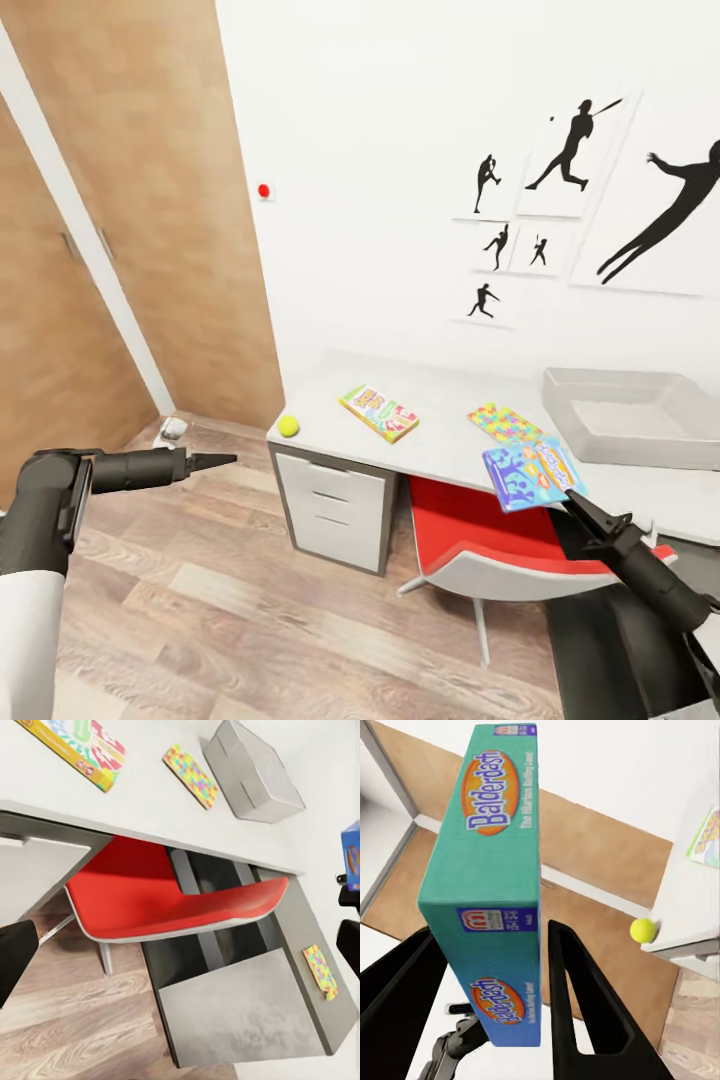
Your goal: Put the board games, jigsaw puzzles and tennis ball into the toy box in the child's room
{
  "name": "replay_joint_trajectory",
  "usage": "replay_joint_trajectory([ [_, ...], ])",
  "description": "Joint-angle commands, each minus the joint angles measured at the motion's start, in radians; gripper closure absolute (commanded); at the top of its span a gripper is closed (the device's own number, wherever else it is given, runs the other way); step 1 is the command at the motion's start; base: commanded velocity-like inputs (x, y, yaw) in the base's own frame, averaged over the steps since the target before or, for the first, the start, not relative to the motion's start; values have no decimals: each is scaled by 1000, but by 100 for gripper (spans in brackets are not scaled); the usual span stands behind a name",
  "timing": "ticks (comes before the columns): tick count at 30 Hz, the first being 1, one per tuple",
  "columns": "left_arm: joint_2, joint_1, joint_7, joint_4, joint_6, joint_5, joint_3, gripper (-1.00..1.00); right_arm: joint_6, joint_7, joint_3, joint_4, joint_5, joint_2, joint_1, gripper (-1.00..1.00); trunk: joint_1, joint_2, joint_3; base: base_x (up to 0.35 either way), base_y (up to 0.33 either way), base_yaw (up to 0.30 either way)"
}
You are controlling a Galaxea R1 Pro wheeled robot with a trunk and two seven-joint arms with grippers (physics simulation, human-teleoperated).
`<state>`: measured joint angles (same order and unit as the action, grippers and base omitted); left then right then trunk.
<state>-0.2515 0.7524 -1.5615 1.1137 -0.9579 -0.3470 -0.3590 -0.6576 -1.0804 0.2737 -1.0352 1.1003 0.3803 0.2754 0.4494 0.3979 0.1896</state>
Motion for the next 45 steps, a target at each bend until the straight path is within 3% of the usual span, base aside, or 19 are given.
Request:
replay_joint_trajectory([
  [1, 1, 1, -9, 0, -10, -10, -2, -100, -10, -1, 3, 7, 9, 0, 1, 100, 1, 2, 1, 0, 0, -256],
  [13, 1, 1, -9, -2, -10, -10, -3, -100, -11, -2, 24, 35, 10, 0, 1, 100, 1, 2, -4, 0, 0, -254],
  [38, -1, 1, -9, 2, -10, -9, -5, -100, -8, 3, 25, 41, 9, -2, 1, 100, 1, 2, -16, 0, 0, -249],
  [43, 4, 10, -9, 4, -15, 37, -4, -100, -6, 3, 25, 46, 8, -7, 1, 100, 1, 2, -19, 0, 0, -244],
  [45, 39, 15, -9, 7, -23, 65, 11, -100, -1, 7, 23, 46, 3, -10, 1, 100, 1, 2, -20, 0, 0, -231],
])
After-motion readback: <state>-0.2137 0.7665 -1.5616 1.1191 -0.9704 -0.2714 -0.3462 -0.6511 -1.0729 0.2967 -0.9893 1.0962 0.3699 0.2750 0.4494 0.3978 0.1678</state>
